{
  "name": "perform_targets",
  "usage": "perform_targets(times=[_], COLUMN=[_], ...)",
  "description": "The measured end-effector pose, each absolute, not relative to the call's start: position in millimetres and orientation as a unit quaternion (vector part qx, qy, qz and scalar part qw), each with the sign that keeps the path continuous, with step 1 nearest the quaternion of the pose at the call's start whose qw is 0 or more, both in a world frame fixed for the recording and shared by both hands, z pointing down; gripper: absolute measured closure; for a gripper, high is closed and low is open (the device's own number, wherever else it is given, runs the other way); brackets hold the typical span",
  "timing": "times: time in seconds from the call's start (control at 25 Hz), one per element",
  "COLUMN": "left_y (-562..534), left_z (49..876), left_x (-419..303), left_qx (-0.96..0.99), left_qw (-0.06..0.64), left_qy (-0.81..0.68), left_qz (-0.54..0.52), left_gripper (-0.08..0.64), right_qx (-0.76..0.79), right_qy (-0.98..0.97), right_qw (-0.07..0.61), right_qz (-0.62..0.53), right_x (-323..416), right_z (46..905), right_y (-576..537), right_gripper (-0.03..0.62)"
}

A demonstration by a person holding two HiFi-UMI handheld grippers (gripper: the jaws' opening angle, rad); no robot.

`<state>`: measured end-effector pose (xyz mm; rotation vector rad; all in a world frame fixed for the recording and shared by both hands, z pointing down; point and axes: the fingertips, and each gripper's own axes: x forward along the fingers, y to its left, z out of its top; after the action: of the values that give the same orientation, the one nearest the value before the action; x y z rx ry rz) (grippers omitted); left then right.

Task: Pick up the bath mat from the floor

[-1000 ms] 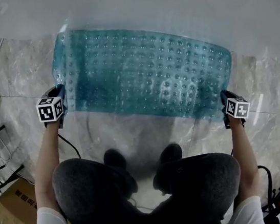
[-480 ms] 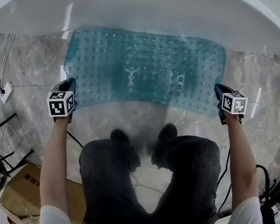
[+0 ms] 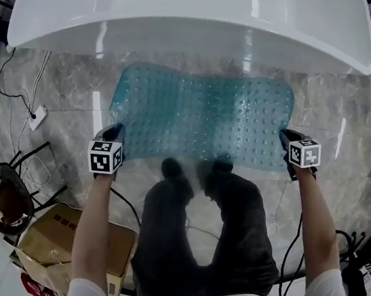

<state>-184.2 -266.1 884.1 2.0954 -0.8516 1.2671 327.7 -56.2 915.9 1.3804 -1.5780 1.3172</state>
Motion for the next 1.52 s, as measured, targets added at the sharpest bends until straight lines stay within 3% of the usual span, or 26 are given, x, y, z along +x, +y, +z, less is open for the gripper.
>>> perform_targets(times=[0.4,0.8,1.12,1.52], left_y=[-204.5,-136.9,-77.5,-1.4], left_z=[602.1,357.2,255.3,195.4], left_x=[-197.3,-211.7,-226.8,-212.8], left_qx=[0.806,0.862,0.887,0.899], left_qw=[0.303,0.314,0.347,0.361], left_qy=[-0.309,-0.271,-0.220,-0.201], left_qz=[0.404,0.292,0.209,0.142], left_gripper=[0.541,0.541,0.541,0.541], right_qx=[0.543,0.550,0.544,0.517], right_qy=[-0.626,-0.668,-0.687,-0.702], right_qw=[0.261,0.116,0.008,-0.125], right_qz=[0.495,0.488,0.481,0.474], right_x=[279.7,190.6,133.2,146.8], right_z=[631.7,383.9,283.1,222.7], right_y=[-22.9,14.1,70.1,132.7], right_gripper=[0.555,0.555,0.555,0.554])
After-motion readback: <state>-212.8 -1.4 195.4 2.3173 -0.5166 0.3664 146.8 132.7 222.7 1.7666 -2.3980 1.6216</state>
